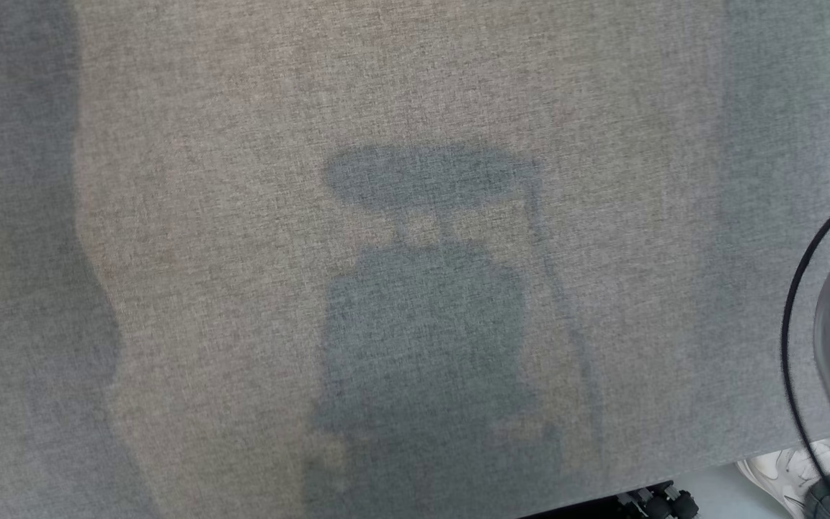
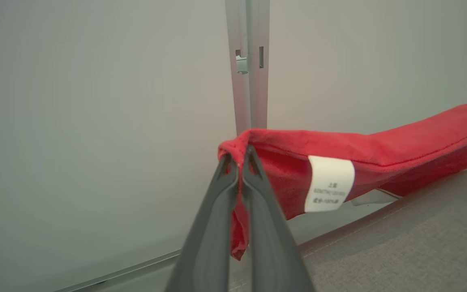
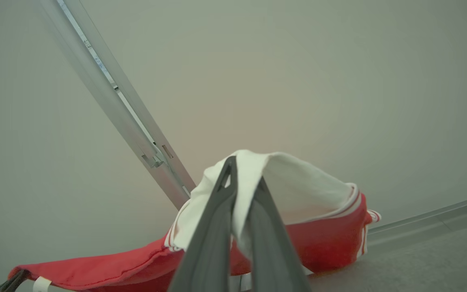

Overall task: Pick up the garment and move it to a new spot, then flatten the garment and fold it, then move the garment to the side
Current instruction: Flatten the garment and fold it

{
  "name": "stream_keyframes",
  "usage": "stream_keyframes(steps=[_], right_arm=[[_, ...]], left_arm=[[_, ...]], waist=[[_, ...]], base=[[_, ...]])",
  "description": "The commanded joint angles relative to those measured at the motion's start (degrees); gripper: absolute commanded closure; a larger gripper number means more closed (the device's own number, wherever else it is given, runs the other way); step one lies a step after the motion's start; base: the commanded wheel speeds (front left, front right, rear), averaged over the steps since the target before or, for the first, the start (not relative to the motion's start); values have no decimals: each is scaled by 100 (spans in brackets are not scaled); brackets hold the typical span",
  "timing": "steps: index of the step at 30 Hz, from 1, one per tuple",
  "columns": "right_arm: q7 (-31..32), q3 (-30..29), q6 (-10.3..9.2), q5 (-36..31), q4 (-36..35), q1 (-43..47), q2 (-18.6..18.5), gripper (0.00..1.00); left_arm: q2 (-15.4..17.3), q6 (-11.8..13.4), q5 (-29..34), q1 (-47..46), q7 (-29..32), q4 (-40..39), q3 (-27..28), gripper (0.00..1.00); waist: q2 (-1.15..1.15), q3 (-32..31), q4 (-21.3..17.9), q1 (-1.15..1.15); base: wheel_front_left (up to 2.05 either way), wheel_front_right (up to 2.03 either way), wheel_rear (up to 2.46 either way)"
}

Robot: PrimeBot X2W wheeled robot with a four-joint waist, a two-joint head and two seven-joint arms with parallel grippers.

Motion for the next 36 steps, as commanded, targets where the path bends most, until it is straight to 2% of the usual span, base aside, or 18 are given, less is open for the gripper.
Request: stream_keyframes(steps=[1, 7, 12, 15, 19, 27, 33, 36], right_arm=[[-64, 66, 2, 126, -96, 222, -98, 100], [-296, 699, 2, 867, -750, 1986, -410, 100], [-434, 939, 2, 1344, -1437, 3354, -623, 100], [-412, 979, 2, 1534, -1847, 4129, -778, 100], [-251, 1030, 2, 1615, -2287, 5119, -968, 100], [253, 679, 2, 1899, -2755, 6905, -1109, 100], [495, 347, 2, 2048, -3113, 8190, -1066, 100], [564, 231, 2, 2162, -3371, 8743, -981, 100]], left_arm=[[-12, -42, -55, 156, -69, -9, -31, 100], [116, -113, -288, 1355, -305, -257, -244, 100], [242, -127, -498, 2515, -341, -949, -319, 100], [364, -1, -613, 3287, -293, -1521, -330, 100], [574, 314, -793, 4531, -86, -2446, -309, 100], [1060, 1228, -1348, 7264, 603, -4717, -120, 100], [1186, 1782, -1598, 8821, 998, -5929, -242, 100], [1080, 1974, -1729, 9382, 1074, -6335, -363, 100]], waist=[[0, -71, -7, -2], [0, -431, 35, -2], [0, -955, 75, -2], [0, -1361, 122, -2], [0, -1973, 127, -2], [0, -2948, 148, -2], [0, -3274, 274, -2], [0, -3353, 320, -2]], base=[[0, 0, 0], [0, 0, 0], [0, 0, 0], [0, 0, 0], [0, 0, 0], [0, 0, 0], [0, 0, 0], [0, 0, 0]])
